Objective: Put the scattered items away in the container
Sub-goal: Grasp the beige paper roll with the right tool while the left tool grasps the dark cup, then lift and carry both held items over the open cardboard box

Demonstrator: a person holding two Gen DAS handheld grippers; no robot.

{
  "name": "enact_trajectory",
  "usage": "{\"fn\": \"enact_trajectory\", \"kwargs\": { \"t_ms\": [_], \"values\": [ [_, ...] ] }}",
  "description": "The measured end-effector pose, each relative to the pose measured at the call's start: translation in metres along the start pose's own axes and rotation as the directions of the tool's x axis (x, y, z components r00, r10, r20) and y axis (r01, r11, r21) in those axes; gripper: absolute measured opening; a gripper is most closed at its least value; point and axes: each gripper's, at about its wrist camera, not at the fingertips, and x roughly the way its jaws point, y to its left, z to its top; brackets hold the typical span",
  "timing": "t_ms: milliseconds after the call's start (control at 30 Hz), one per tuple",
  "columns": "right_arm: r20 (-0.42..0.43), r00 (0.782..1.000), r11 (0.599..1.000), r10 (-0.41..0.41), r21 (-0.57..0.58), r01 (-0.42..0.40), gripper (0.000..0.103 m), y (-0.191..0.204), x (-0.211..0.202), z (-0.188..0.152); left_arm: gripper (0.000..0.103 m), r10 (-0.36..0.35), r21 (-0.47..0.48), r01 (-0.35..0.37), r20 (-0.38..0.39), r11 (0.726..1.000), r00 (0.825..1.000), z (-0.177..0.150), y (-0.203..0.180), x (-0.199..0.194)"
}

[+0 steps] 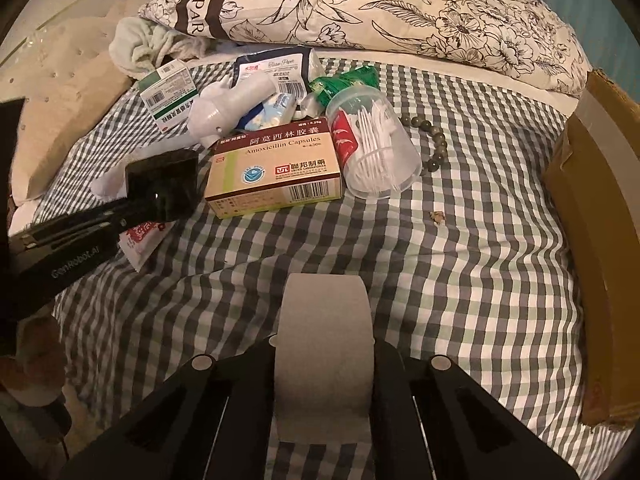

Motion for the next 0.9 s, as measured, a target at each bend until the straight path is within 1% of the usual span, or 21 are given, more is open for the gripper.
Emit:
{"fn": "enact_trajectory", "kwargs": {
  "t_ms": [33,67,100,167,200,267,367,400,433,500,533,633,800,900],
  "values": [
    [0.000,1.000,1.000,-0.001,0.001,0.001,0.004,0.000,0.000,0.000,0.031,-0.002,-0.013,0.002,-0.008,1.000,1.000,0.000,0.003,0.003],
    [-0.001,1.000,1.000,-0.004,0.002,0.004,0.004,0.000,0.000,0.000,0.034,-0.001,-0.019,0.001,-0.012,1.000,1.000,0.000,0.004,0.005],
    [-0.002,1.000,1.000,-0.005,0.005,0.005,0.004,-0.001,0.000,-0.001,0.042,0.001,-0.023,-0.002,-0.013,1.000,1.000,0.000,0.005,0.007],
    [-0.006,1.000,1.000,-0.008,0.008,0.008,0.004,-0.002,0.000,-0.001,0.054,0.010,-0.034,-0.010,-0.005,0.999,1.000,0.001,0.006,0.007],
    [-0.008,1.000,1.000,-0.009,0.009,0.009,0.004,-0.002,0.001,-0.001,0.056,0.006,-0.042,-0.006,0.000,0.999,1.000,0.003,0.007,0.007],
    [-0.010,1.000,1.000,-0.011,0.010,0.011,0.004,-0.003,0.002,0.000,0.056,-0.001,-0.043,0.001,0.006,0.999,1.000,0.007,0.006,0.009],
    [-0.013,1.000,1.000,-0.011,0.007,0.011,0.004,-0.002,0.004,0.002,0.055,0.027,-0.008,-0.027,0.015,1.000,1.000,0.012,0.001,0.014],
    [-0.015,1.000,1.000,-0.010,0.006,0.010,0.004,-0.002,0.005,0.002,0.047,0.027,0.003,-0.027,0.014,1.000,1.000,0.013,0.000,0.016],
    [-0.017,1.000,1.000,-0.010,0.006,0.010,0.004,-0.002,0.006,0.002,0.042,0.020,0.009,-0.020,0.012,1.000,1.000,0.013,-0.001,0.017],
    [-0.021,1.000,1.000,-0.010,0.006,0.010,0.004,-0.003,0.007,0.002,0.041,0.016,0.012,-0.016,0.022,1.000,1.000,0.013,-0.002,0.016],
    [-0.021,1.000,1.000,-0.010,0.006,0.010,0.004,-0.003,0.008,0.002,0.038,0.016,0.018,-0.017,0.026,1.000,1.000,0.013,-0.002,0.015],
    [-0.016,1.000,1.000,-0.012,0.005,0.012,0.004,-0.003,0.007,0.004,0.037,0.013,0.025,-0.014,0.025,1.000,1.000,0.013,-0.003,0.012],
    [0.005,1.000,1.000,-0.009,0.002,0.009,0.003,-0.001,0.000,0.007,0.032,0.008,0.010,-0.008,0.026,1.000,1.000,0.011,-0.003,0.003],
    [0.021,1.000,1.000,-0.001,0.002,0.001,0.003,-0.001,-0.006,0.010,0.032,-0.008,-0.004,0.008,0.014,1.000,1.000,0.011,-0.002,-0.002]
  ]
}}
